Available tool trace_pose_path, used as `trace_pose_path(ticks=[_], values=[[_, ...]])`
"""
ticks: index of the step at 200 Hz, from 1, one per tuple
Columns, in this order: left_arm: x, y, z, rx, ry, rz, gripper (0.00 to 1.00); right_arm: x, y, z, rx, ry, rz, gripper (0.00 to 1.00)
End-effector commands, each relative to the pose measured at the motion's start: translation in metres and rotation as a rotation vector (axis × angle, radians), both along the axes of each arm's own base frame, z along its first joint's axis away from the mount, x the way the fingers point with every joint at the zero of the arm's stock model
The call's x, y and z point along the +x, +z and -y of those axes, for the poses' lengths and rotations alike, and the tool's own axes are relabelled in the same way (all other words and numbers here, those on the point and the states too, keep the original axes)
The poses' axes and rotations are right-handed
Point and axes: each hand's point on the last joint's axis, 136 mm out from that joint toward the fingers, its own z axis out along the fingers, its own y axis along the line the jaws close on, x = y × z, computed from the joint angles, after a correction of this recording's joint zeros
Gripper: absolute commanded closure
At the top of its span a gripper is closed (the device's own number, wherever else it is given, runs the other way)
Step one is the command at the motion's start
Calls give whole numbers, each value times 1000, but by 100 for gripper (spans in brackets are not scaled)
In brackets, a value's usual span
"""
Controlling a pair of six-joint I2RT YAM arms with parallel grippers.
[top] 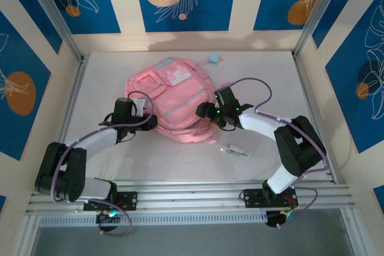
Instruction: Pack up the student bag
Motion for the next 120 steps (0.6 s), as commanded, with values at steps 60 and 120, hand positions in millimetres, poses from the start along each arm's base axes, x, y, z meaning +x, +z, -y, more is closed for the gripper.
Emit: trace_pose_path(ticks=[60,120], values=[[-43,-12,4,-31,61,-307,100,-1,-11,-1,-66,9,-38,23],[-53,10,64,-207,24,-301,100,1,-17,-9,-53,20,-49,24]])
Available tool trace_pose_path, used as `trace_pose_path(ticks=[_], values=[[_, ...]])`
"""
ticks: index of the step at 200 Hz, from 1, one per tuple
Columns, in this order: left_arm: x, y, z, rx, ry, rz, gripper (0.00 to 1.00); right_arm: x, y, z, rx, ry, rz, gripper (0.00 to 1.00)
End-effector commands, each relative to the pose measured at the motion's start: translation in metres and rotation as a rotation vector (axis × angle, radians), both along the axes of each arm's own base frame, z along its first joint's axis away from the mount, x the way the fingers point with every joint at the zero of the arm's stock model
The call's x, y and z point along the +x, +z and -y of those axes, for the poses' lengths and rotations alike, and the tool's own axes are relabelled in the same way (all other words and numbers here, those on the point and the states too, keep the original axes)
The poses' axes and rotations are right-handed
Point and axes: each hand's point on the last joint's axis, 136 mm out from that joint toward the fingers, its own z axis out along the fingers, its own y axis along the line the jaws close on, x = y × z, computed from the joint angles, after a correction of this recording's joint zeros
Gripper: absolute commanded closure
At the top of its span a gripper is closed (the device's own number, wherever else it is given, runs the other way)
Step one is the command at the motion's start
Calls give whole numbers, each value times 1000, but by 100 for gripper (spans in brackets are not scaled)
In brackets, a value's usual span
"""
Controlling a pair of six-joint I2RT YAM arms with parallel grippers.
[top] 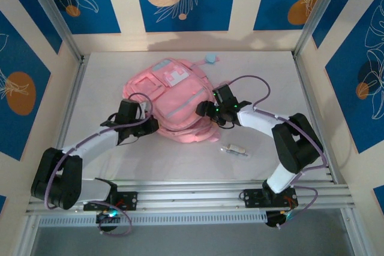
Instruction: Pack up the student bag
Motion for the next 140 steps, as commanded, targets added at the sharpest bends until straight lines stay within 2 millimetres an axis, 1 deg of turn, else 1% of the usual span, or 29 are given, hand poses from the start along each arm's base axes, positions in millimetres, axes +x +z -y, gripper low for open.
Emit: trace_pose_path(ticks=[1,21,40,63,76,84,96,108,119,128,140], values=[[-23,11,43,-138,-77,-55,100,-5,-14,-8,-5,17,-46,24],[-23,10,64,-159,-109,-59,100,-2,-13,-3,-26,13,-37,24],[-22,13,83,-191,-138,-64,100,2,-5,3,-34,11,-14,24],[-25,19,109,-186,-210,-59,100,5,5,1,-21,29,14,27],[-25,19,119,-179,-233,-68,100,9,7,-1,-26,48,25,28],[-24,19,122,-184,-232,-73,100,12,9,2,-43,47,28,28],[-22,22,124,-195,-228,-69,85,16,12,9,-67,43,38,27],[-22,28,121,-186,-224,-57,66,18,19,15,-74,48,53,26],[-23,35,116,-163,-219,-38,55,17,24,20,-79,56,60,25],[-24,41,110,-136,-212,-20,43,15,31,23,-80,69,66,24],[-26,50,101,-99,-206,2,34,9,38,26,-92,91,74,23]])
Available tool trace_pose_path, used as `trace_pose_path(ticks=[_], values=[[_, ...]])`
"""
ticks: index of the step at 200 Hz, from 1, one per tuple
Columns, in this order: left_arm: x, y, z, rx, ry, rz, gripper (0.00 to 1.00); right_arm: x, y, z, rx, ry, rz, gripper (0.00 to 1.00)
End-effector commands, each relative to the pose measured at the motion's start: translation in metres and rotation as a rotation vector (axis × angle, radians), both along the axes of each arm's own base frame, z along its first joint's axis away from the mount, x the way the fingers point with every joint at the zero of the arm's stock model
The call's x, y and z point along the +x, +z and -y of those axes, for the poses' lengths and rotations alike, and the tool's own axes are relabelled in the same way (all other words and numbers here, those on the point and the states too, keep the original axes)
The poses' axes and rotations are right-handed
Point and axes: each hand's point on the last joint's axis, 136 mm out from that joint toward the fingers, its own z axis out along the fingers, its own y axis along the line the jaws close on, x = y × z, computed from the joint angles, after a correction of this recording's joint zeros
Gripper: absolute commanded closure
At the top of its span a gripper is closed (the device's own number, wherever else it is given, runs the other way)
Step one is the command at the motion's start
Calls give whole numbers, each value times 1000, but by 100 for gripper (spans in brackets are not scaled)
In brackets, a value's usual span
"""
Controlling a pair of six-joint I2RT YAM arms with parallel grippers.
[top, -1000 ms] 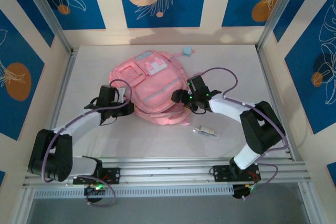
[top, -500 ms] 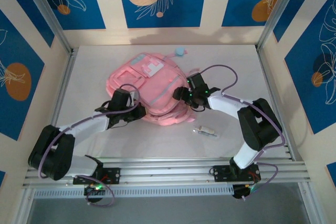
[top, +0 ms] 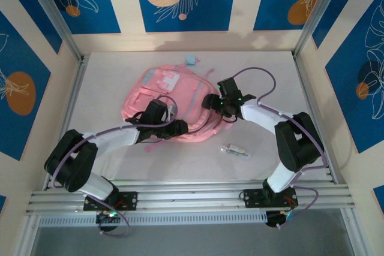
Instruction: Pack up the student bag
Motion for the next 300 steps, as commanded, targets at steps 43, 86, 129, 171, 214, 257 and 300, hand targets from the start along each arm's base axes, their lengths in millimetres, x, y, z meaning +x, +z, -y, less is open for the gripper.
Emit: trace_pose_path(ticks=[43,86,129,171,214,257,300], values=[[-9,65,-32,87,20,149,2,-54,44,-11,-15,234,30,22],[3,53,-67,222,122,135,0,-92,59,-45,26,331,35,24],[23,36,-108,269,275,124,0,-121,47,-100,97,403,2,33],[33,23,-136,219,424,102,2,-127,26,-135,-11,452,55,43],[41,6,-153,195,533,61,3,-125,9,-151,-190,485,82,50],[47,-19,-152,189,541,25,13,-107,-8,-150,-405,395,88,51],[44,-38,-155,200,537,-5,24,-100,-23,-145,-595,361,88,58]])
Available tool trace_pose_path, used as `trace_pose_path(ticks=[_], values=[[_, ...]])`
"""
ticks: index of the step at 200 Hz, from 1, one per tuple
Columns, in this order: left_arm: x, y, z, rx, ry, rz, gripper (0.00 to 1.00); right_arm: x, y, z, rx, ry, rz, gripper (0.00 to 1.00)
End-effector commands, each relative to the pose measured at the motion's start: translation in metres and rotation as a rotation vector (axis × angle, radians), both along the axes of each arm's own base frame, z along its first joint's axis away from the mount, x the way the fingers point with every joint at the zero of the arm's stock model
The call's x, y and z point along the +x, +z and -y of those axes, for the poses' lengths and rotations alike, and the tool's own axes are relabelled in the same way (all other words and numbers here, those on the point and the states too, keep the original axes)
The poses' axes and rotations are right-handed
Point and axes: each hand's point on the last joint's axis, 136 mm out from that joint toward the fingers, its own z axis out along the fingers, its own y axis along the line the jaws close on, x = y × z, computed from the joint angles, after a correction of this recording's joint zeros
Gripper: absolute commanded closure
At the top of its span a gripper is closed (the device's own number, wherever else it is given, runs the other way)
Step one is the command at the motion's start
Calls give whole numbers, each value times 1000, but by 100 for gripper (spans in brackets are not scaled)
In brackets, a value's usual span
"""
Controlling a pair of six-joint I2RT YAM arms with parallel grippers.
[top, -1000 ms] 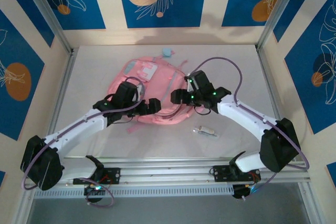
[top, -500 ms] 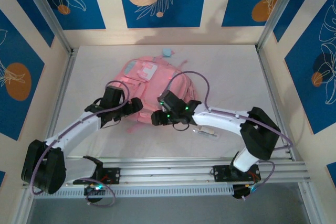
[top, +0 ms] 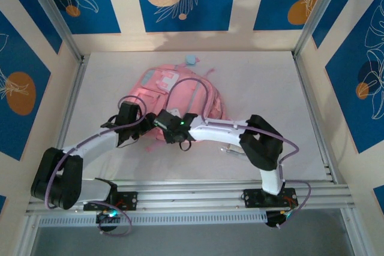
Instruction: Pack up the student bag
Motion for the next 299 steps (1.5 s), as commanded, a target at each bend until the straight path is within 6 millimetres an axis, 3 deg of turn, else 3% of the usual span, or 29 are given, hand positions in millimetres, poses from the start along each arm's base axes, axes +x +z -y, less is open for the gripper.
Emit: trace_pose_path(ticks=[1,45,96,127,152,175,206,271,299], values=[[0,-12,-7,-1,22,-17,24,12,-1,20,-153,-58,77,58],[4,-24,-21,18,47,-39,27,9,-16,35,-265,-56,52,59],[10,-31,-28,24,55,-46,32,0,-14,40,-218,-18,3,84],[15,-32,-27,17,53,-44,36,-1,-11,29,-68,47,-62,95],[21,-29,-25,4,50,-27,55,-1,-6,23,12,108,-100,100],[26,-25,-23,-3,51,-14,64,-3,2,23,72,147,-143,100],[31,-19,-24,5,45,6,97,-11,19,23,160,206,-209,100],[38,-12,-32,26,58,27,100,-33,14,70,-7,166,-376,100],[40,-9,-38,64,51,29,100,-32,12,93,-91,143,-394,100]])
